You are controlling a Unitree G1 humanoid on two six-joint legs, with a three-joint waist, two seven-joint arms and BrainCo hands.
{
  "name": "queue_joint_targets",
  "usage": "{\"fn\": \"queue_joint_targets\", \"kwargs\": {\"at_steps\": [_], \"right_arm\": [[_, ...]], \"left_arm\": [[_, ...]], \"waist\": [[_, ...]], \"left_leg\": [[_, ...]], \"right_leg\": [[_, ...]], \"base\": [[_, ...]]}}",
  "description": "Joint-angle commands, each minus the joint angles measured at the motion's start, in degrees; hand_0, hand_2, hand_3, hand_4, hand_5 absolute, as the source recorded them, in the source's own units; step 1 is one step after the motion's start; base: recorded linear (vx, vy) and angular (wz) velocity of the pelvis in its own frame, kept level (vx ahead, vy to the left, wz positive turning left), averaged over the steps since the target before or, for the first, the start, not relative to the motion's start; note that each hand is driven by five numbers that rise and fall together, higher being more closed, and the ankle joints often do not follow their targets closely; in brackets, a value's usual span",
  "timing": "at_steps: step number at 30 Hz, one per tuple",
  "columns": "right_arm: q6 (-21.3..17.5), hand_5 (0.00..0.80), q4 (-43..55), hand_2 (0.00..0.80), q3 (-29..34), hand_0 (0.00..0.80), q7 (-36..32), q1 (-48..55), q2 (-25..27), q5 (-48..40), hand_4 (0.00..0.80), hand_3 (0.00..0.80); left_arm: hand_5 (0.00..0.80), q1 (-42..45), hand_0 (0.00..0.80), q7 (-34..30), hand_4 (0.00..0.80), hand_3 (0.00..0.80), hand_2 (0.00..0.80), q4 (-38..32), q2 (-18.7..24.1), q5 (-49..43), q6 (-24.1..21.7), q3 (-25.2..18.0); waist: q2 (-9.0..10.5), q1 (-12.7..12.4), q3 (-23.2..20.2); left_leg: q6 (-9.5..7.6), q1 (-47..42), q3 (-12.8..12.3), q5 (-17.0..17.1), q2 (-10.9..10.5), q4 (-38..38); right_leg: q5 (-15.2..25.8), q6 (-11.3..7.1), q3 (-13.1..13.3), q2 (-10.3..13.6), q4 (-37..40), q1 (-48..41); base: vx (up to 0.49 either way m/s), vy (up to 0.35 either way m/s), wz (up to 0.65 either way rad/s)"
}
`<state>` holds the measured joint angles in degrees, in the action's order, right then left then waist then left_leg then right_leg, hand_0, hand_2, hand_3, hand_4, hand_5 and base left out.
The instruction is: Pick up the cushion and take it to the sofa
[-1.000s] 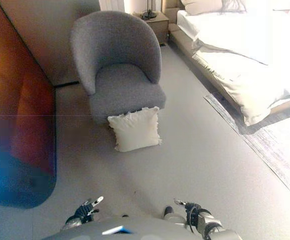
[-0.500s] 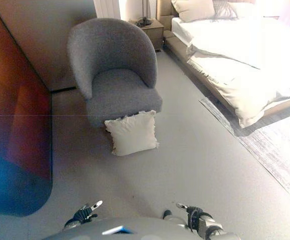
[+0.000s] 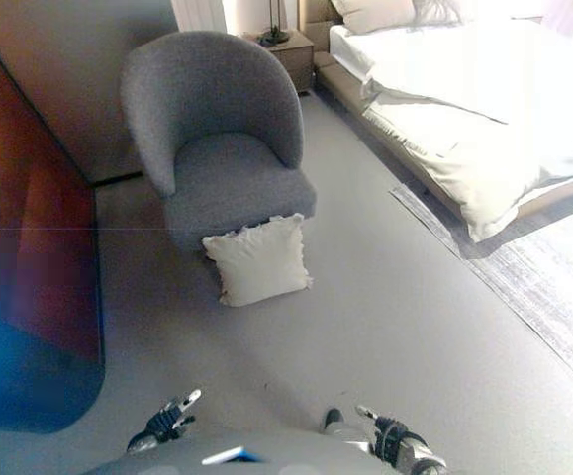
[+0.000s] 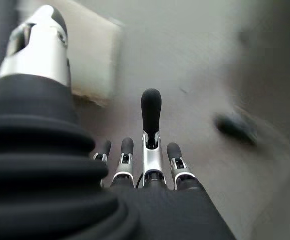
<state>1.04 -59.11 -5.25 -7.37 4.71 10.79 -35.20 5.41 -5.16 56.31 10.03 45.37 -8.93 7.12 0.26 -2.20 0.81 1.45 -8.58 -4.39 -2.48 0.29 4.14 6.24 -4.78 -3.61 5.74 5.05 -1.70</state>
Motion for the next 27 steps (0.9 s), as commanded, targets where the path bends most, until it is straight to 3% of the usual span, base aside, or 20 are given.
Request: {"fn": "queue_joint_targets", "kwargs": {"at_steps": [1, 4, 9, 16, 20, 27], "right_arm": [[-0.26, 0.0, 17.29, 0.0, -2.98, 0.0, 1.24, -3.59, -2.27, -11.21, 0.0, 0.0], [-1.5, 0.0, 33.14, 0.0, -7.2, 0.0, 0.9, -2.56, -4.95, -20.85, 0.0, 0.0], [-3.1, 0.0, 39.22, 0.0, -12.13, 0.0, -2.41, -4.64, -5.39, -23.11, 0.0, 0.0], [2.01, 0.0, 42.95, 0.0, -17.21, 0.0, -11.2, -3.61, -4.96, -30.93, 0.0, 0.0], [4.33, 0.0, 45.82, 0.0, -20.68, 0.0, -14.24, -2.28, -2.99, -29.35, 0.0, 0.0], [8.37, 0.0, 47.0, 0.0, -22.16, 0.0, -15.34, -0.26, -0.85, -30.28, 0.0, 0.0]], "left_arm": [[0.0, -4.73, 0.0, -2.75, 0.0, 0.0, 0.0, -11.99, -1.45, 7.68, 0.11, 0.32], [0.0, -6.23, 0.0, -2.53, 0.0, 0.0, 0.0, -24.62, -0.81, 9.8, 0.56, 4.21], [0.0, -7.77, 0.0, -3.32, 0.0, 0.0, 0.0, -32.38, -0.83, 12.79, 1.08, 7.86], [0.0, -6.14, 0.0, -9.75, 0.0, 0.0, 0.0, -33.25, -2.58, 20.21, 4.34, 11.67], [0.0, -6.68, 0.0, -13.54, 0.0, 0.0, 0.0, -30.21, -2.29, 23.92, 5.73, 12.53], [0.0, -8.94, 0.0, -12.22, 0.0, 0.0, 0.0, -25.44, -1.19, 20.42, 2.43, 11.84]], "waist": [[-0.25, 1.72, 0.23], [-0.31, 2.37, 0.07], [-0.26, 1.94, 0.03], [0.14, 1.79, -0.5], [0.25, 2.23, -0.76], [0.4, 2.59, -1.75]], "left_leg": [[-3.49, 3.57, 2.62, 3.27, -4.07, -0.02], [-3.7, 3.38, 2.15, 3.29, -3.97, 0.16], [-3.84, 3.1, 1.41, 2.97, -3.82, -0.35], [-3.86, 1.88, 0.43, 2.94, -3.34, 0.03], [-3.55, 1.51, -0.18, 3.08, -3.05, 0.28], [-3.04, 0.83, -0.36, 3.43, -2.67, 0.86]], "right_leg": [[-1.33, 1.18, -2.17, -2.13, -3.34, -1.13], [-1.54, 1.16, -2.27, -2.01, -3.47, -1.13], [-1.81, 1.1, -2.72, -1.6, -3.3, -1.74], [-1.9, 1.07, -3.11, -1.53, -2.36, -3.51], [-1.82, 0.77, -3.29, -1.54, -1.92, -3.98], [-1.59, 0.33, -4.48, -1.37, -1.05, -5.04]], "base": [[-0.088, -0.004, 0.03], [-0.065, -0.012, 0.02], [-0.009, -0.002, 0.01], [0.044, -0.03, 0.03], [0.041, -0.03, 0.02], [0.06, -0.024, 0.01]]}}
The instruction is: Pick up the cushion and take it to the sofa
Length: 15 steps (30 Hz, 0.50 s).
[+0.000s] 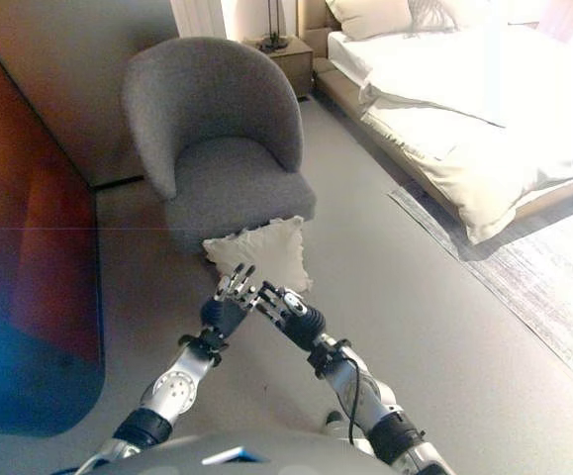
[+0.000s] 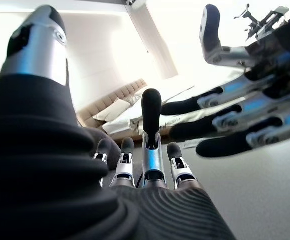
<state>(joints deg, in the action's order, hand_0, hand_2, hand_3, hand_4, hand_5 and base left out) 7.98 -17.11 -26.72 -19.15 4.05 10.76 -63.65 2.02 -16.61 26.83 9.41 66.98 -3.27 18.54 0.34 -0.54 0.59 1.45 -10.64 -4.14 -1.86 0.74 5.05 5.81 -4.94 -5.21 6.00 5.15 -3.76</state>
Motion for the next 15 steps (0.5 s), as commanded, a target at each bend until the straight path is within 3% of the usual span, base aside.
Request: {"fn": "queue_joint_targets", "kwargs": {"at_steps": [1, 6, 15], "right_arm": [[2.4, 0.0, 5.24, 0.0, -1.04, 0.0, -4.85, 0.59, -0.74, -2.15, 0.0, 0.0], [5.41, 0.0, 5.76, 0.0, -3.54, 0.0, -7.54, 0.88, -0.67, -2.74, 0.0, 0.0], [6.99, 0.0, 8.22, 0.0, -5.65, 0.0, -8.37, 1.51, 1.33, -0.71, 0.0, 0.0]], "left_arm": [[0.0, -6.09, 0.0, -1.11, 0.0, 0.0, 0.0, 4.61, -0.55, -0.57, -3.12, 0.2], [0.0, -6.88, 0.0, -2.21, 0.0, 0.0, 0.0, 5.7, -1.22, -0.93, -3.79, 1.12], [0.0, -6.73, 0.0, -2.61, 0.0, 0.0, 0.0, 5.82, -0.96, -0.04, -4.18, 1.49]], "waist": [[0.35, 0.94, -1.45], [0.49, 0.73, -1.22], [0.67, 0.8, -1.19]], "left_leg": [[-3.02, 2.82, -0.66, 2.89, -3.11, -0.05], [-2.93, 2.95, -0.67, 2.97, -3.12, -0.17], [-2.84, 2.87, -0.89, 3.06, -3.03, -0.19]], "right_leg": [[-1.15, 0.47, -3.05, -1.6, -1.24, -2.97], [-1.32, 0.38, -3.48, -1.51, -1.41, -3.02], [-1.63, 0.24, -3.66, -1.39, -1.84, -3.04]], "base": [[0.0, 0.0, 0.0], [0.0, 0.0, 0.0], [0.0, 0.0, 0.0]]}}
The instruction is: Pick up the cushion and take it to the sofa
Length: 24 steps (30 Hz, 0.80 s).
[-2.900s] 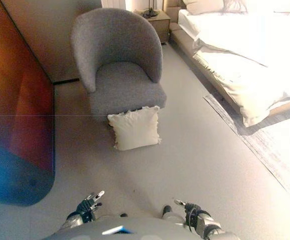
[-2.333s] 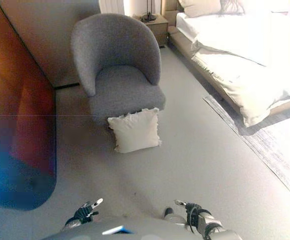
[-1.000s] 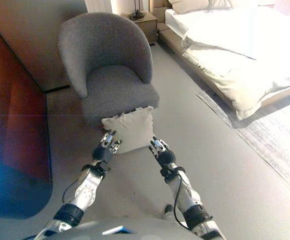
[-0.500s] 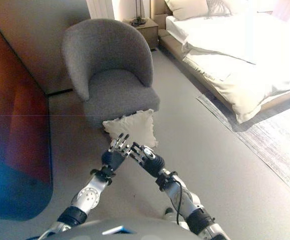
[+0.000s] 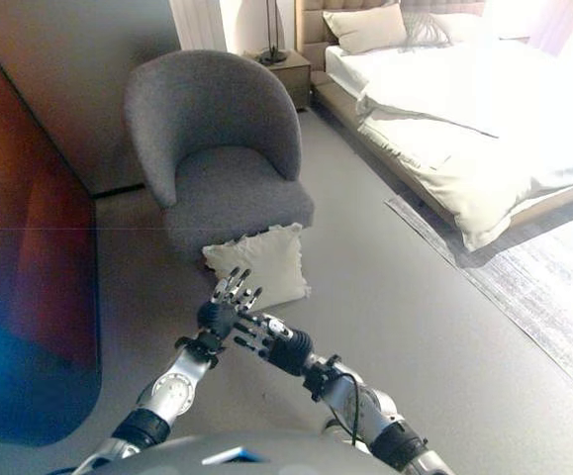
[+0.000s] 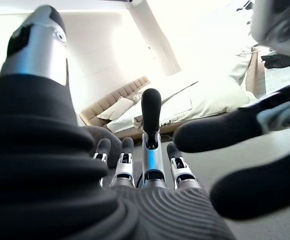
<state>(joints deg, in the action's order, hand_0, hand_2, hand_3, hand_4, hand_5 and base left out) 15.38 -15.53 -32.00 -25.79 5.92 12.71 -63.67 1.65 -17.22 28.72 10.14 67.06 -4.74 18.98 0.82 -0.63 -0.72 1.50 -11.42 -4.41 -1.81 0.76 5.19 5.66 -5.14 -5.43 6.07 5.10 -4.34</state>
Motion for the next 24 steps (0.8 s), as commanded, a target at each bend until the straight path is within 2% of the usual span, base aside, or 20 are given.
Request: {"fn": "queue_joint_targets", "kwargs": {"at_steps": [1, 8, 16, 24], "right_arm": [[-0.29, 0.0, 6.55, 0.0, -0.38, 0.0, -1.75, -0.2, -0.54, -0.87, 0.0, 0.0], [0.83, 0.0, 7.87, 0.0, -1.07, 0.0, -6.44, 0.05, 0.7, 2.22, 0.0, 0.0], [-0.87, 0.0, 8.12, 0.0, -1.49, 0.0, -2.56, -1.17, 0.02, -1.85, 0.0, 0.0], [-3.01, 0.0, 9.32, 0.0, -0.2, 0.0, -3.11, -1.53, 0.57, -5.57, 0.0, 0.0]], "left_arm": [[0.0, -6.23, 0.0, -1.48, 0.0, 0.0, 0.0, 3.8, -1.59, -0.21, -2.98, 1.07], [0.0, -6.28, 0.0, -3.17, 0.0, 0.0, 0.0, 3.04, -0.77, -1.38, -1.57, 1.47], [0.0, -3.9, 0.0, -11.11, 0.0, 0.0, 0.0, 0.95, 0.19, -6.63, 2.96, 6.05], [0.0, -0.42, 0.0, -16.76, 0.0, 0.0, 0.0, -1.51, 2.92, -8.98, 5.5, 8.42]], "waist": [[0.17, 0.93, 0.17], [0.31, 0.9, 0.39], [-0.01, 0.61, 0.38], [-0.01, 0.28, 0.93]], "left_leg": [[-2.9, 3.58, -0.67, 3.03, -3.02, -0.29], [-2.87, 3.51, -0.53, 3.0, -3.05, -0.26], [-2.7, 3.36, -0.46, 3.04, -2.93, -0.19], [-2.67, 3.46, -0.58, 3.08, -2.83, -0.19]], "right_leg": [[-1.51, 0.42, -3.47, -1.45, -1.84, -2.49], [-1.51, 0.33, -3.46, -1.51, -1.73, -2.6], [-1.49, 0.2, -3.64, -1.68, -1.24, -2.94], [-1.51, 0.07, -3.46, -1.92, -1.3, -2.7]], "base": [[0.0, 0.0, 0.0], [0.0, 0.0, 0.0], [0.0, 0.0, 0.0], [0.0, 0.0, 0.0]]}}
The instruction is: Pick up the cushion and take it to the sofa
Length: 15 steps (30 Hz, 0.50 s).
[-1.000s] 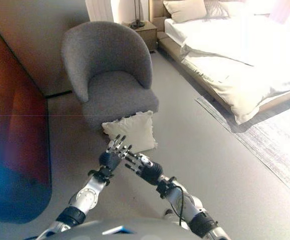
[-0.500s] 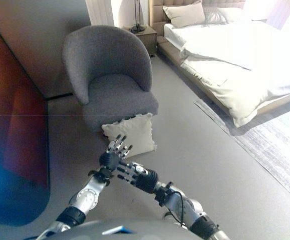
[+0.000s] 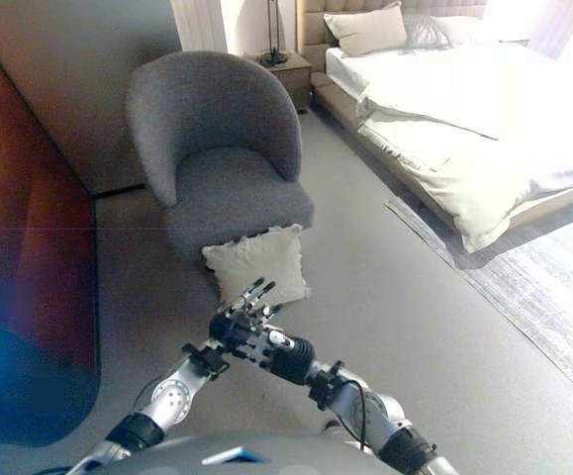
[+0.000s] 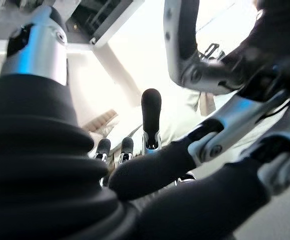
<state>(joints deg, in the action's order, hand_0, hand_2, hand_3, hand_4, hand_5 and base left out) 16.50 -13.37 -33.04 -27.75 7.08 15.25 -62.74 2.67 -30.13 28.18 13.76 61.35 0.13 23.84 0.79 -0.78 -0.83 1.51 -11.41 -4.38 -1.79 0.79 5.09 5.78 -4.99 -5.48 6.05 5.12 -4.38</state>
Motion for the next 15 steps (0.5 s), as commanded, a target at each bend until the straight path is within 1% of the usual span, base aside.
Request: {"fn": "queue_joint_targets", "kwargs": {"at_steps": [1, 5, 9, 15], "right_arm": [[-4.53, 0.0, 7.14, 0.0, 1.05, 0.0, -1.17, -2.84, -1.98, -7.08, 0.0, 0.0], [-5.79, 0.0, 6.64, 0.0, 2.25, 0.0, -1.0, -3.53, -2.12, -10.43, 0.0, 0.0], [-8.07, 0.0, 6.8, 0.0, 3.48, 0.0, -0.32, -3.84, -2.33, -14.04, 0.0, 0.0], [-9.51, 0.0, 7.32, 0.0, 6.25, 0.0, -2.89, -4.17, -1.7, -20.27, 0.0, 0.0]], "left_arm": [[0.0, -1.15, 0.0, -4.39, 0.0, 0.0, 0.0, -1.18, -0.43, -3.21, 1.05, 3.59], [0.0, -0.02, 0.0, -7.7, 0.0, 0.0, 0.0, -1.71, 0.28, -4.27, 2.16, 3.89], [0.0, 1.58, 0.0, -10.99, 0.0, 0.0, 0.0, -3.24, 1.22, -5.15, 2.87, 4.24], [0.0, 3.27, 0.0, -16.39, 0.0, 0.0, 0.0, -4.74, 2.69, -4.45, 4.74, 3.86]], "waist": [[0.04, 0.33, 1.05], [0.17, -0.09, 0.96], [-0.01, -0.38, 1.25], [-0.42, -0.46, 1.49]], "left_leg": [[-2.63, 3.44, -0.64, 3.11, -2.83, -0.09], [-2.52, 3.5, -0.69, 3.16, -2.76, -0.09], [-2.41, 3.71, -0.87, 3.22, -2.65, -0.09], [-2.35, 3.89, -0.96, 3.18, -2.66, -0.09]], "right_leg": [[-1.63, -0.1, -3.47, -1.91, -1.34, -2.67], [-1.55, -0.13, -3.74, -1.98, -1.06, -2.75], [-1.49, -0.15, -4.03, -2.06, -0.84, -2.66], [-1.37, -0.23, -4.05, -2.14, -0.72, -2.41]], "base": [[0.0, 0.0, 0.0], [0.0, 0.0, 0.0], [0.0, 0.0, 0.0], [0.0, 0.0, 0.0]]}}
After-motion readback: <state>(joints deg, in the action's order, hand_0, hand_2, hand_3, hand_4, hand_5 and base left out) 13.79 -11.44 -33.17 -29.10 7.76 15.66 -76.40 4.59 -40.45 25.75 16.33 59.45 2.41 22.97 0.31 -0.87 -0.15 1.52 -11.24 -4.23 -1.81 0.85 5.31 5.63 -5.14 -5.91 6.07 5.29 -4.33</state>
